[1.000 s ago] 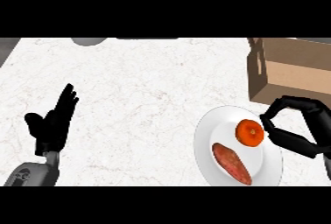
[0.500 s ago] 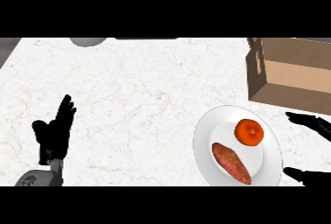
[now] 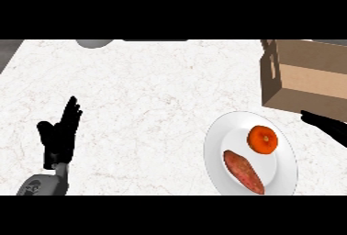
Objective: Pick the sweet potato from the plate and place it in the cardboard box
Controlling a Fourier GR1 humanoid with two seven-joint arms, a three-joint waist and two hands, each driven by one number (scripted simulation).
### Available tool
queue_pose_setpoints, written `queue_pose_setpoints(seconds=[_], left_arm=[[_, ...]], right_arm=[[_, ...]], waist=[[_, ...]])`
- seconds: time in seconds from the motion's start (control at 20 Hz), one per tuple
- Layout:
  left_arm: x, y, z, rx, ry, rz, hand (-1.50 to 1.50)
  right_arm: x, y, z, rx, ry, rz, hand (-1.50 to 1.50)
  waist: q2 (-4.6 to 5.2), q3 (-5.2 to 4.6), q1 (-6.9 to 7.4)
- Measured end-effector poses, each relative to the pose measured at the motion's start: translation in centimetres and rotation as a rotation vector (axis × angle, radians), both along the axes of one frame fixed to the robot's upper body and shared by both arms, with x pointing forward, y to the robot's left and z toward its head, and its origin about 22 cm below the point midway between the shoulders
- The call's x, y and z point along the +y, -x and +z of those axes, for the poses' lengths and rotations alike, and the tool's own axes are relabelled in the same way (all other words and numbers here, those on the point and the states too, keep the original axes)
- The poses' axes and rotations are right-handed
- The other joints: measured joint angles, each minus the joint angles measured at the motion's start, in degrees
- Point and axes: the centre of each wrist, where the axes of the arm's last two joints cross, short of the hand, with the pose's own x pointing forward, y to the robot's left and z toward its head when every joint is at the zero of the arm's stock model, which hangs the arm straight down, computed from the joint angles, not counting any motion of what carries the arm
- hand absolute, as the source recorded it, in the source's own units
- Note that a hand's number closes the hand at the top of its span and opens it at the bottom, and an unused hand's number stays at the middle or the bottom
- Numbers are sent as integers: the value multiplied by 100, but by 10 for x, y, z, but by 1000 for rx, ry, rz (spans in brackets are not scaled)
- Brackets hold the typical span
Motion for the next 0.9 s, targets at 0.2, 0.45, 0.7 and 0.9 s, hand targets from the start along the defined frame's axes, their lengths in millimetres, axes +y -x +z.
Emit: queue_pose_setpoints(seconds=[0.2,0.45,0.7,0.9], left_arm=[[3,-1,-3,3,-6,-2,0],[-2,4,-10,3,-3,-7,0],[-4,4,-5,-2,-6,-12,0],[-6,5,-12,-2,2,-8,0]], right_arm=[[25,5,11,67,77,12,-150],[52,7,18,140,178,6,-150],[70,8,9,223,267,-16,-150],[89,11,9,259,280,-18,-150]], waist=[[7,2,16],[10,2,42],[7,5,46],[9,6,34]])
